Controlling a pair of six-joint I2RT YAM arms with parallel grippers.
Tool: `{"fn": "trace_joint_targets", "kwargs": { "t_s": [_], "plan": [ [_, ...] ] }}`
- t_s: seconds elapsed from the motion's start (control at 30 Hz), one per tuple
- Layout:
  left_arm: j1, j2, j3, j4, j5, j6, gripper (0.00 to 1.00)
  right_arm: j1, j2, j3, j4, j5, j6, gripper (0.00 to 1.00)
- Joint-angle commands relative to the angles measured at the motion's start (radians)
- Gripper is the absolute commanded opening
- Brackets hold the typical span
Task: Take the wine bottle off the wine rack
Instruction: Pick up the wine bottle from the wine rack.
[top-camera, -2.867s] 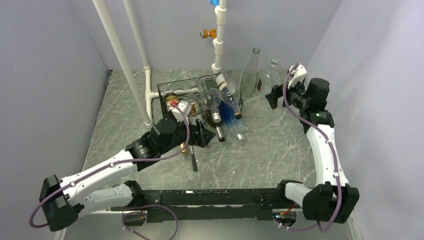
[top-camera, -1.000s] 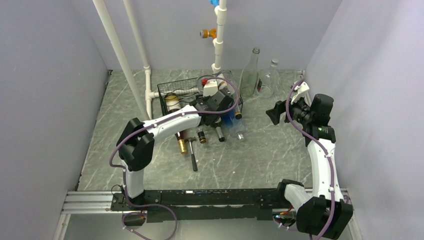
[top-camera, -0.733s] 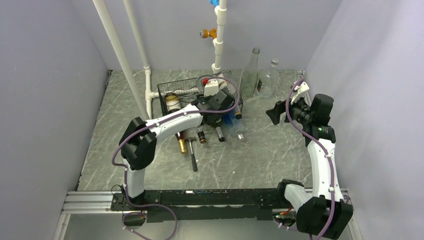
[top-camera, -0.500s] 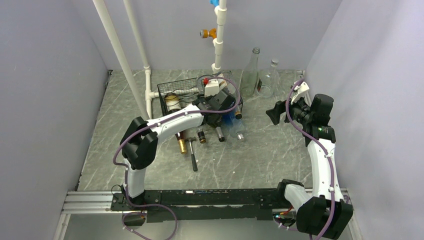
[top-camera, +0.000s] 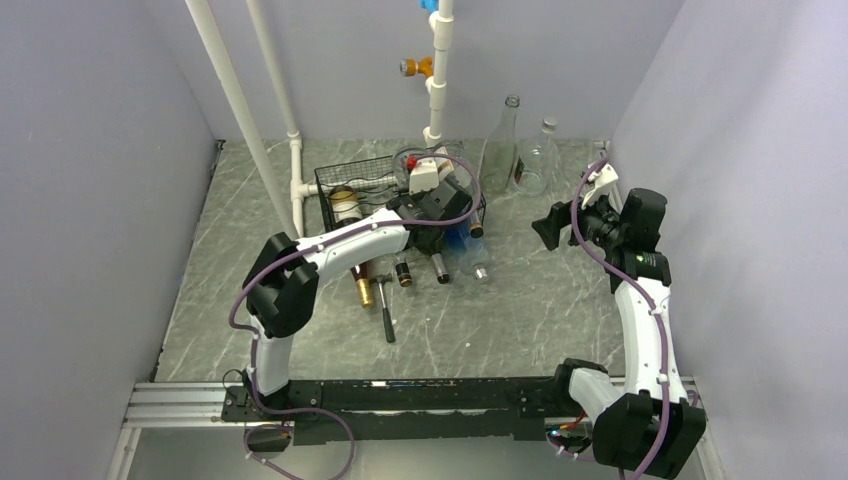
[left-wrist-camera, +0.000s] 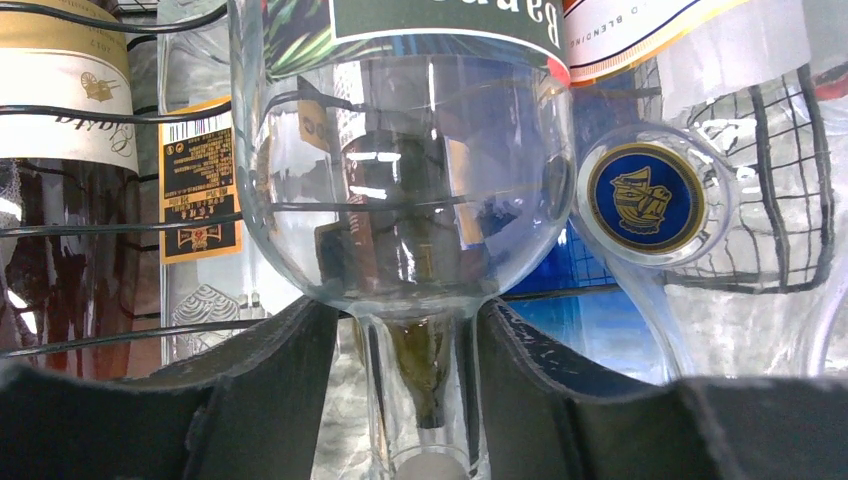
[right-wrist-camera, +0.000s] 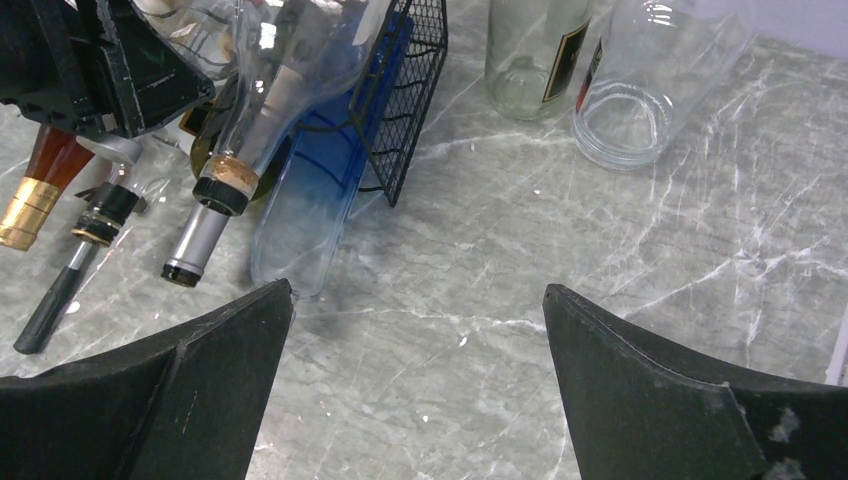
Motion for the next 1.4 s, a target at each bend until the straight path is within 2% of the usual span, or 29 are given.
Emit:
{"fn": "trace_joint_targets", "kwargs": {
  "t_s": [0.0,0.17,0.4,0.5,0.93,1.37],
  "plan": [
    [0.003,0.010,0.037,0.004,-0.019,-0.021,0.52,-0.003,-0.010,0.000,0.041,0.005,-0.010,1.00],
    [0.003,-0.024,0.018,0.016,-0.018,-0.020,0.38,-0.003,-0.010,0.000,0.042,0.006,-0.010,1.00],
    [-0.003,-0.086,-0.018,0.047,-0.030,-0.004,0.07,-0.003,-0.011,0.000,0.042,0.007,-0.012,1.00],
    [-0.014,-0.110,-0.032,0.063,-0.057,0.012,0.01,-0.003,-0.011,-0.001,0.042,0.007,-0.013,1.00],
    [-0.056,-0.202,-0.118,0.176,-0.186,0.104,0.00,-0.003,-0.012,-0.004,0.044,0.010,-0.013,1.00],
    [-0.067,-0.308,-0.230,0.300,-0.228,0.156,0.00,-0.003,-0.012,-0.005,0.046,0.010,-0.015,1.00]
  ]
}}
